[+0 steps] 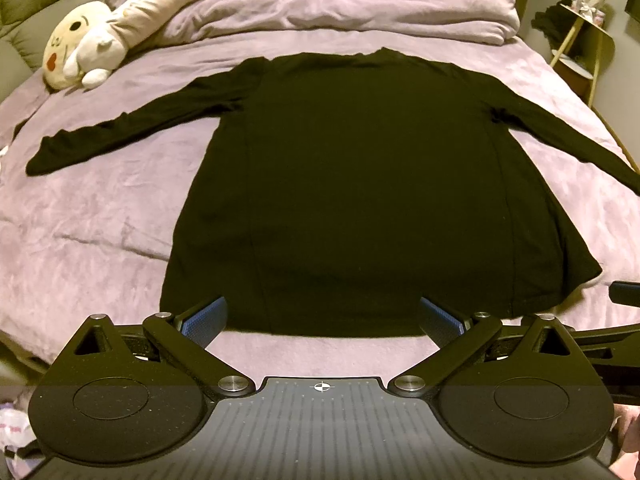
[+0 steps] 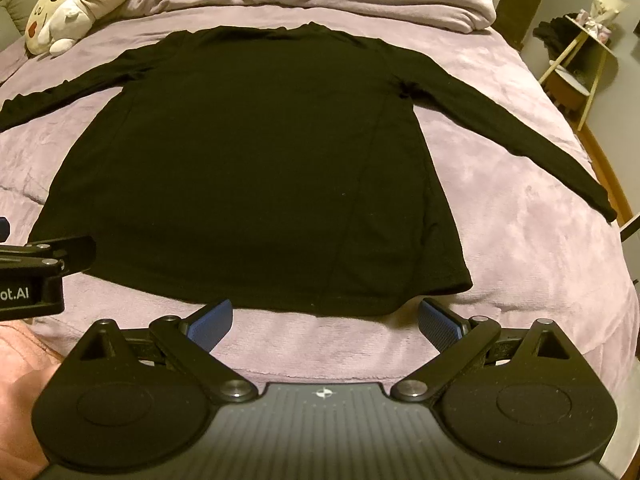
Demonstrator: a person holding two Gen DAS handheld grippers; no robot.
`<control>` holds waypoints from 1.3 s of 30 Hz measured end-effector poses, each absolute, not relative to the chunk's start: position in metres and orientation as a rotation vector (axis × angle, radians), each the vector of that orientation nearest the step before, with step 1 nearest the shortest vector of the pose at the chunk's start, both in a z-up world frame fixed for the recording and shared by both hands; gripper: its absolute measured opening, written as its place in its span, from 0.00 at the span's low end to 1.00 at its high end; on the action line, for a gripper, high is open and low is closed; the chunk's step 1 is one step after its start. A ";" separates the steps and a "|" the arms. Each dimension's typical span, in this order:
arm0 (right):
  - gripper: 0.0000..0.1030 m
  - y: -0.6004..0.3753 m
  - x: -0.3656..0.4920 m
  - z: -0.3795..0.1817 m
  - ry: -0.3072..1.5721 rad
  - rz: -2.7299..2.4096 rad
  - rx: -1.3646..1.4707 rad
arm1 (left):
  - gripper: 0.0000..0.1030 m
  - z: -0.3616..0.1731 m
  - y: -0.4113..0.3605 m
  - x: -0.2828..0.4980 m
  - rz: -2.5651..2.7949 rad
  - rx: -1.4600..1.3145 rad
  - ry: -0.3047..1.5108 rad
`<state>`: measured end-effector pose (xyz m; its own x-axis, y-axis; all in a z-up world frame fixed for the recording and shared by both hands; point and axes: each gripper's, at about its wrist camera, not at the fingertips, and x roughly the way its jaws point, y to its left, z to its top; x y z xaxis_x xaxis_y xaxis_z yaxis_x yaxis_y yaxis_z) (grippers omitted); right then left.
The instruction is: Fold small clothes
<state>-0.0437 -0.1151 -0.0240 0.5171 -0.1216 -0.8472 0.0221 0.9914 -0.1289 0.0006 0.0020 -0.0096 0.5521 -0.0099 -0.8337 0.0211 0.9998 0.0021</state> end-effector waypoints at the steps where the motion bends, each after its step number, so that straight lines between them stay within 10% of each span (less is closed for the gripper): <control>1: 0.96 -0.115 -0.044 -0.024 1.024 -0.086 -0.106 | 1.00 -0.010 0.002 0.001 -0.019 0.012 0.985; 39: 0.96 -0.116 -0.045 -0.024 1.017 -0.091 -0.103 | 1.00 -0.010 0.004 0.001 -0.014 0.001 1.001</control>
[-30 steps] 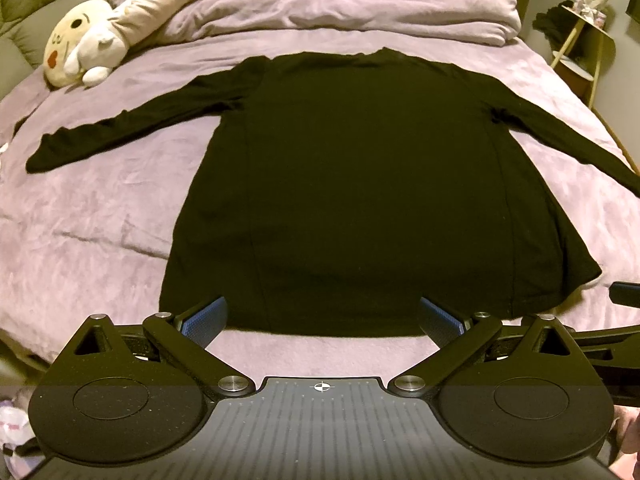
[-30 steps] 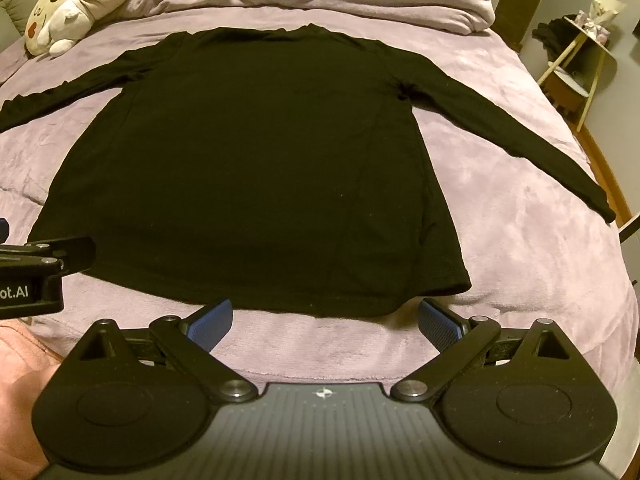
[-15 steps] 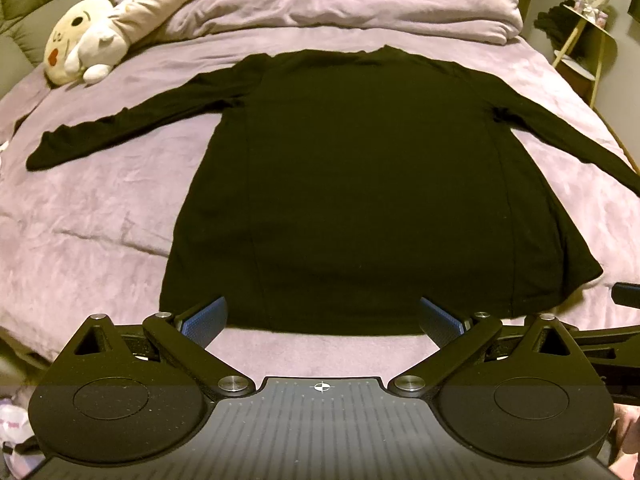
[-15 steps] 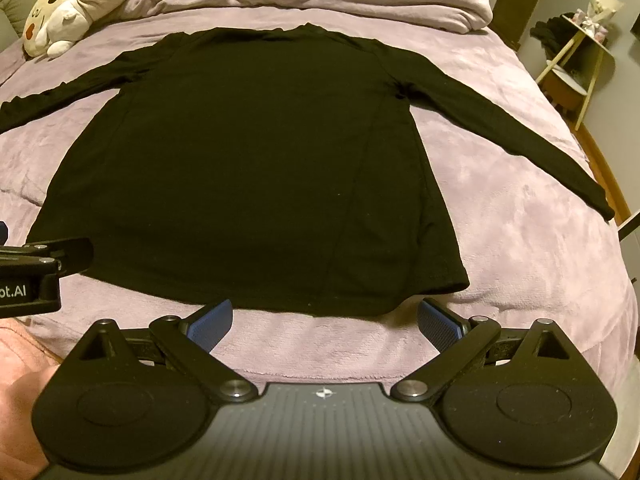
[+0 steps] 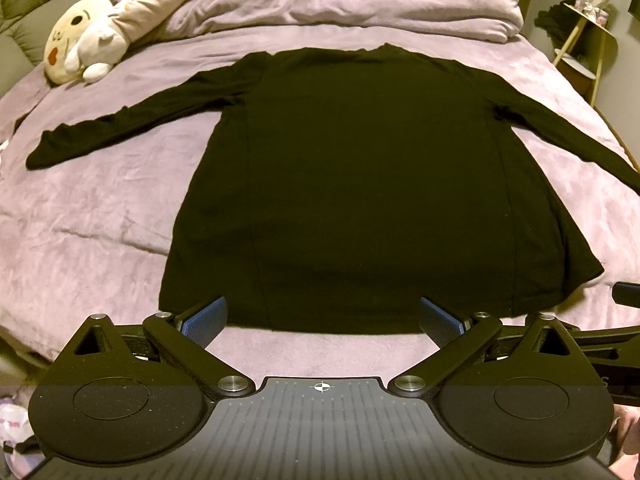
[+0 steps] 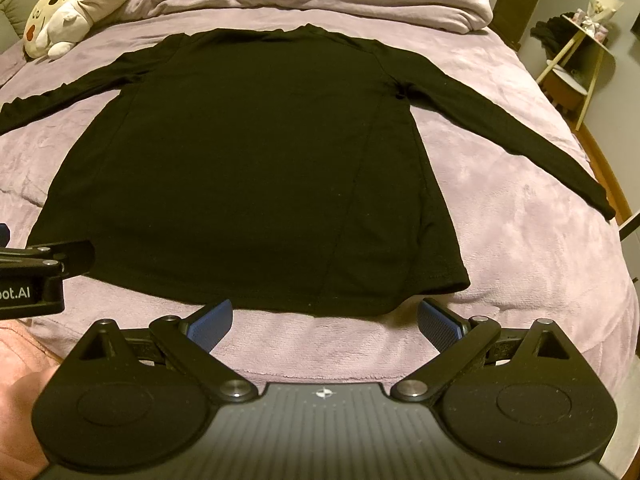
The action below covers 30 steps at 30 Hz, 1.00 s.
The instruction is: Fold small clothes
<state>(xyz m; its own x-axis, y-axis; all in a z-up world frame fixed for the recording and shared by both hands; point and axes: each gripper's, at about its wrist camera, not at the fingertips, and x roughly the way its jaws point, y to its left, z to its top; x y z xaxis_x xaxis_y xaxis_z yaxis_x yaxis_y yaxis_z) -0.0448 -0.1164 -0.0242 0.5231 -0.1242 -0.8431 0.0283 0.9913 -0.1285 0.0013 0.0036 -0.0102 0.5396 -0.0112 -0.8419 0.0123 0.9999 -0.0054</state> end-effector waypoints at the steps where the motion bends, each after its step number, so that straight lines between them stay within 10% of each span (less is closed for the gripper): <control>1: 0.96 -0.117 -0.045 -0.024 1.017 -0.091 -0.103 | 1.00 -0.010 0.004 0.001 -0.014 0.001 1.001; 30: 0.96 -0.123 -0.044 -0.029 1.029 -0.097 -0.075 | 1.00 -0.016 0.002 0.007 -0.006 0.003 1.032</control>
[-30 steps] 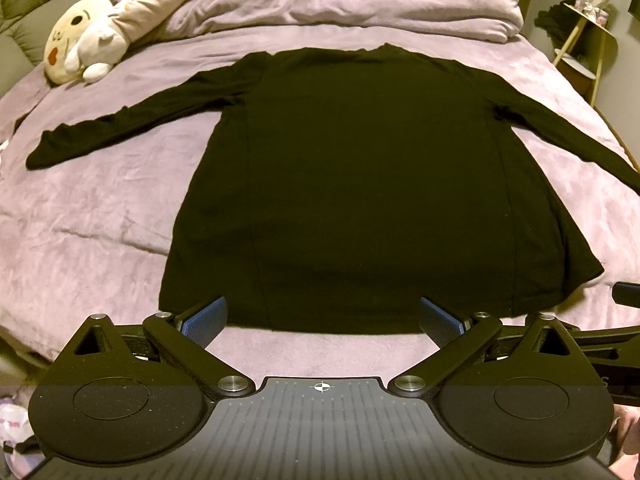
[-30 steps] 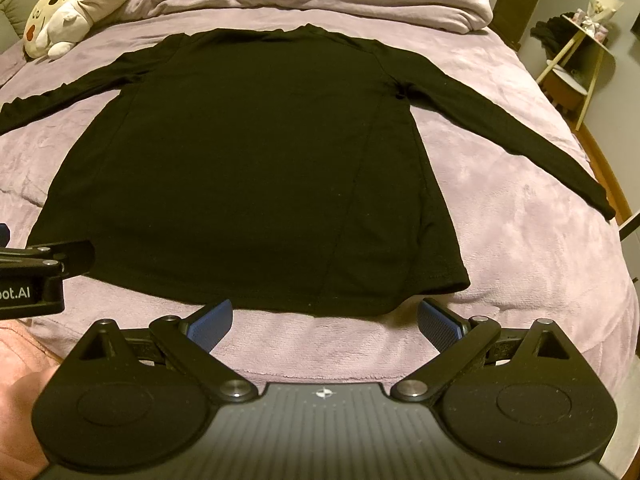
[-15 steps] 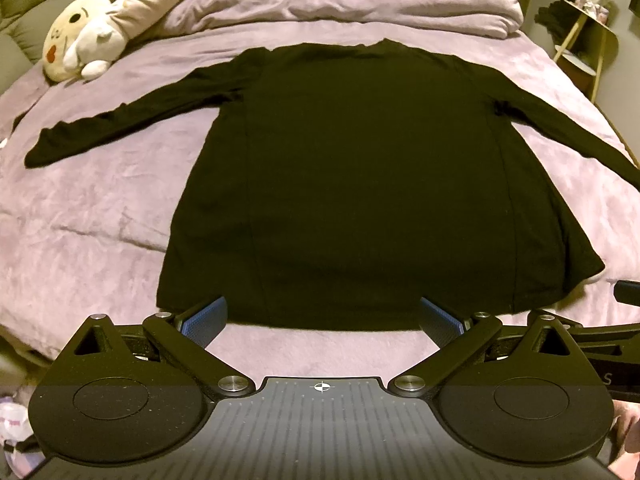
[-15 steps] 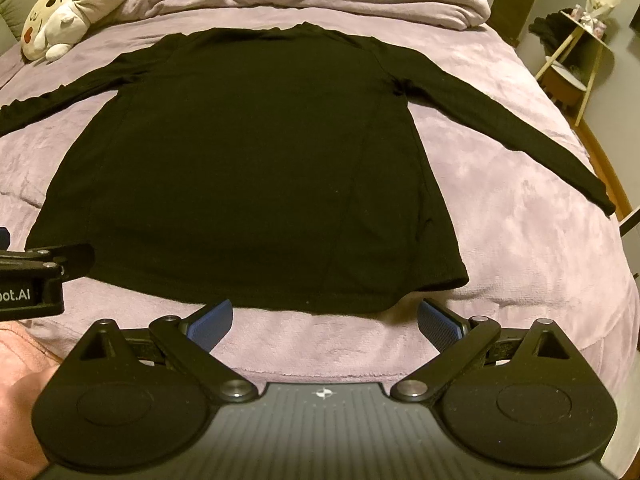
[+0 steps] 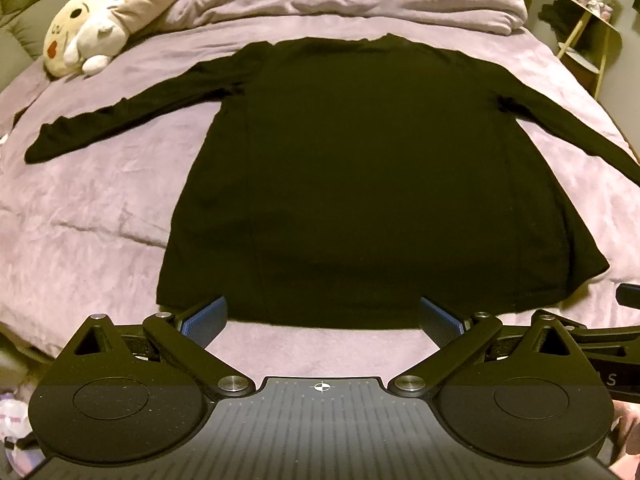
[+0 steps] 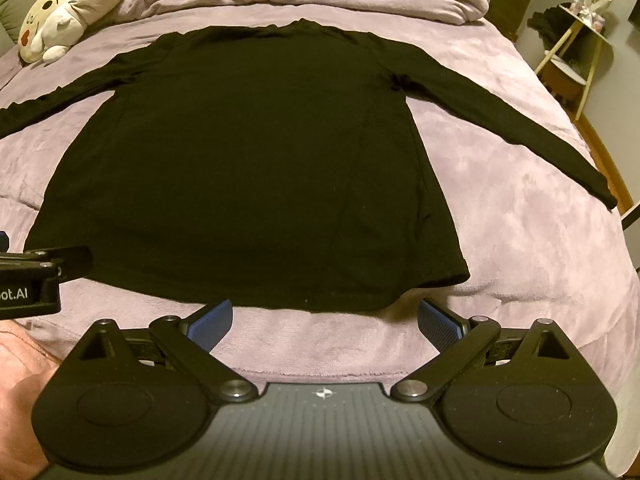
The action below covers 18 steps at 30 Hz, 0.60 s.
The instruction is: Fold small clothes
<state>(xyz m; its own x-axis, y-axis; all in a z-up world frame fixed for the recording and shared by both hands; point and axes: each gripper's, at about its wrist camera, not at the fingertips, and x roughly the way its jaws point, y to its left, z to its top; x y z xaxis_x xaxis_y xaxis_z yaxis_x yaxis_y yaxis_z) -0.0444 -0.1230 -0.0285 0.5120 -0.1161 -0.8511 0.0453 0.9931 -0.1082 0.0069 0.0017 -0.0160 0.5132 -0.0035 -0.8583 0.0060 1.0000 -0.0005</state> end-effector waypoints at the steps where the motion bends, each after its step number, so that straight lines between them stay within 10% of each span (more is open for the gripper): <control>1: 0.96 -0.123 -0.044 -0.029 1.030 -0.096 -0.075 | 1.00 -0.016 0.002 0.007 -0.006 0.003 1.034; 18: 0.96 -0.127 -0.040 -0.035 1.037 -0.081 -0.046 | 1.00 -0.027 0.003 0.013 0.001 0.000 1.070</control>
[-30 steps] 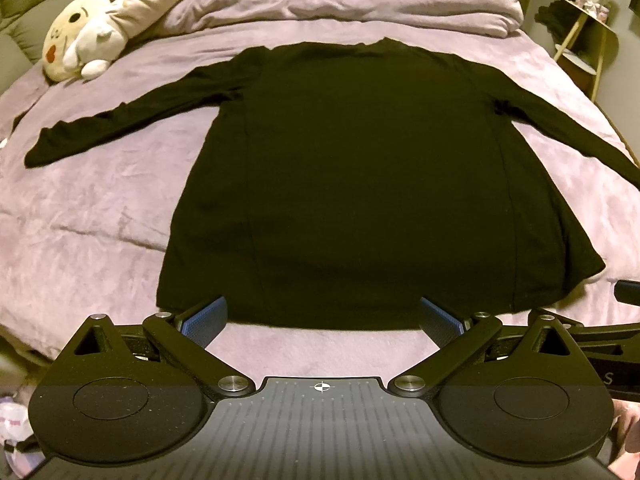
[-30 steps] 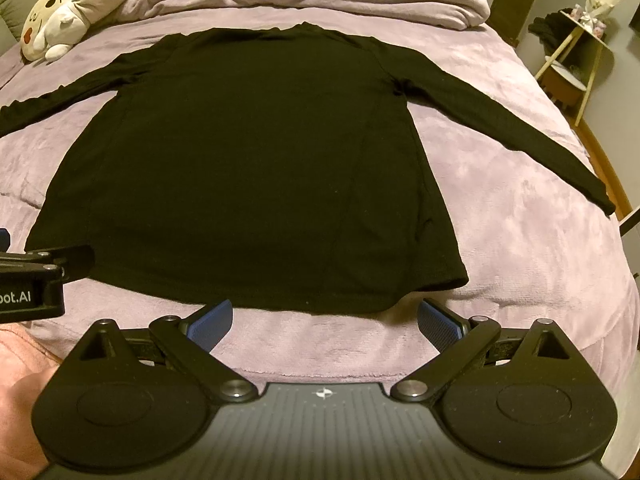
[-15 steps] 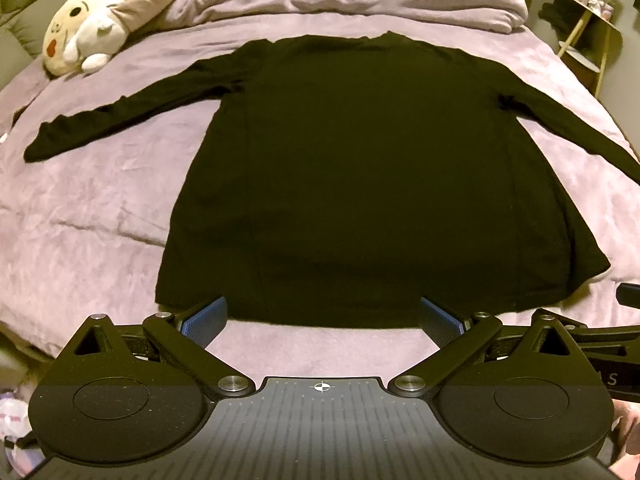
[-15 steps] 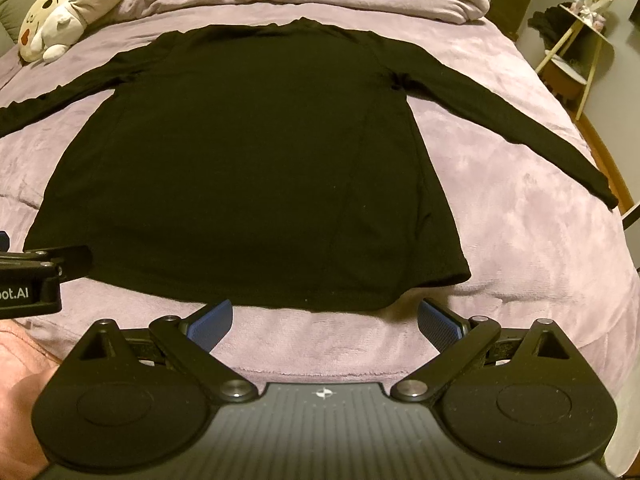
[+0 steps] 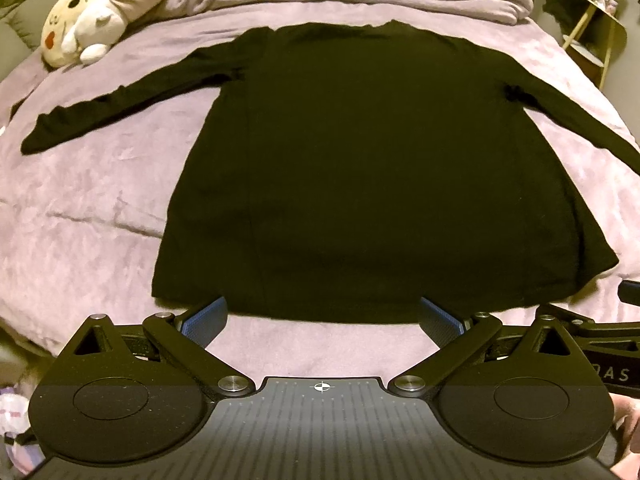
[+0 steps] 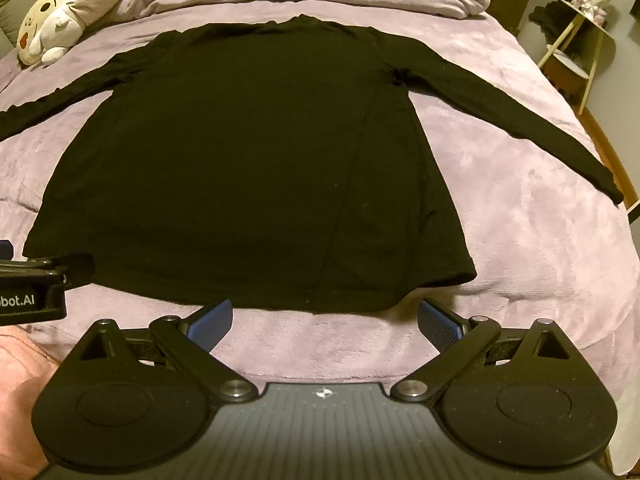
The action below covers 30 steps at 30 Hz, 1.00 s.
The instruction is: Fold small clothes
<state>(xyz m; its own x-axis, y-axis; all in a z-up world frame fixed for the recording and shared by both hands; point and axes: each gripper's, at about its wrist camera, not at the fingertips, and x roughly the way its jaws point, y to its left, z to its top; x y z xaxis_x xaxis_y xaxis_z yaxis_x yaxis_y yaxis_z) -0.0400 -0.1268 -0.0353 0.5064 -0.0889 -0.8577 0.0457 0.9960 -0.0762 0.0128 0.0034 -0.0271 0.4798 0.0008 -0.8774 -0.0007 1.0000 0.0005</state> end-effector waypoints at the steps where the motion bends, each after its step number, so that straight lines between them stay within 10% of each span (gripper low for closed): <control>1: 0.96 -0.128 -0.040 -0.036 1.031 -0.070 -0.033 | 1.00 -0.028 0.004 0.014 0.001 -0.001 1.073; 18: 0.94 -0.293 -0.023 -0.056 0.583 -0.028 0.549 | 1.00 -0.053 0.001 0.089 -0.009 -0.072 1.043; 25: 0.48 -0.470 0.007 -0.085 0.452 -0.385 0.830 | 1.00 -0.080 -0.011 0.128 0.046 -0.061 1.069; 30: 0.33 -0.551 0.010 -0.118 0.355 -0.593 1.055 | 1.00 -0.096 -0.008 0.135 0.088 -0.103 1.106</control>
<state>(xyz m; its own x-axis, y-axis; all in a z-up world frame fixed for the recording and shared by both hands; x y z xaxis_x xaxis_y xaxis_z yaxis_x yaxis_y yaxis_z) 0.0103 -0.5508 -0.1178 0.7910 -0.2843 -0.5417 0.6118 0.3592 0.7048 0.1351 -0.0077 -0.0962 0.4454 0.0195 -0.8951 -0.1219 0.9918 -0.0390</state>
